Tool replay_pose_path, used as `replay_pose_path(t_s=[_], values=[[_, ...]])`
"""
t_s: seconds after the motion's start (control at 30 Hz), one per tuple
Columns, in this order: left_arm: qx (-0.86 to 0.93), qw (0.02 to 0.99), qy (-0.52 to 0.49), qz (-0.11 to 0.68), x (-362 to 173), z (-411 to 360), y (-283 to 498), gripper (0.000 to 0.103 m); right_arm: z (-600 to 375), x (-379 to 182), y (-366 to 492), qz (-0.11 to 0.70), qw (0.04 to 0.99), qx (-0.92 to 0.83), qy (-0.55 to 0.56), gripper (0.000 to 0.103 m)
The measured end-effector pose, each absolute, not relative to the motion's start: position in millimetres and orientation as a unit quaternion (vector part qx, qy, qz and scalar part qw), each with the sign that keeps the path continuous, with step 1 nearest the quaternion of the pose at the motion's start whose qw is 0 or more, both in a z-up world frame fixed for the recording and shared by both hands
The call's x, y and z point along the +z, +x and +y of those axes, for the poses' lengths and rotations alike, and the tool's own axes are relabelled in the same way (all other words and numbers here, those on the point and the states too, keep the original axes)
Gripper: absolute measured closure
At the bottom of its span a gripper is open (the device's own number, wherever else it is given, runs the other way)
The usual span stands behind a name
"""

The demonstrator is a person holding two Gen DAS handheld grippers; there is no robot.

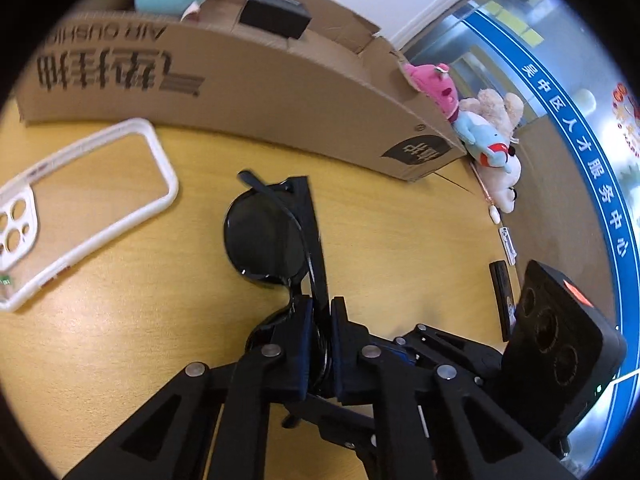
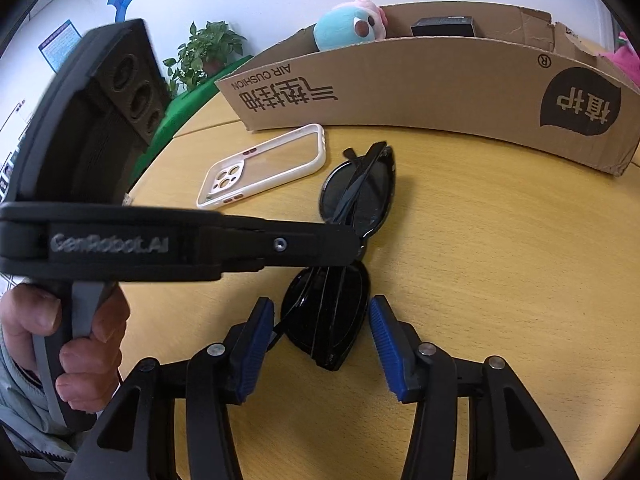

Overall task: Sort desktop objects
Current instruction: 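Close the right tool on the sunglasses frame while the left tool grips it too, then lift the sunglasses with both tools and carry them into the cardboard box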

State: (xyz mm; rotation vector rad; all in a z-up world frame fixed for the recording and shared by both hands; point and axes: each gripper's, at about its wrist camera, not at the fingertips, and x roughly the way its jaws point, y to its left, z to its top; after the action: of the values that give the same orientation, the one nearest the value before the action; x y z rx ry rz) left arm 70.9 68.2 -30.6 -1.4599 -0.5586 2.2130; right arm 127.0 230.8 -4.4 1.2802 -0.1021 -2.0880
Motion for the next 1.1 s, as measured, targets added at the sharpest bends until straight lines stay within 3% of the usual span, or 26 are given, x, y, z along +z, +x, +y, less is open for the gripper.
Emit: replay_pose_path(t_s=[0.4, 1.1], values=[[0.843, 0.221, -0.465, -0.153, 25, 82, 64, 0.096, 247, 36, 112, -0.079, 0.330, -0.832, 0.440, 0.069], [0.895, 0.273, -0.350, -0.050, 151, 115, -62, 0.097, 276, 167, -13, -0.073, 0.312, -0.893, 0.317, 0.070]])
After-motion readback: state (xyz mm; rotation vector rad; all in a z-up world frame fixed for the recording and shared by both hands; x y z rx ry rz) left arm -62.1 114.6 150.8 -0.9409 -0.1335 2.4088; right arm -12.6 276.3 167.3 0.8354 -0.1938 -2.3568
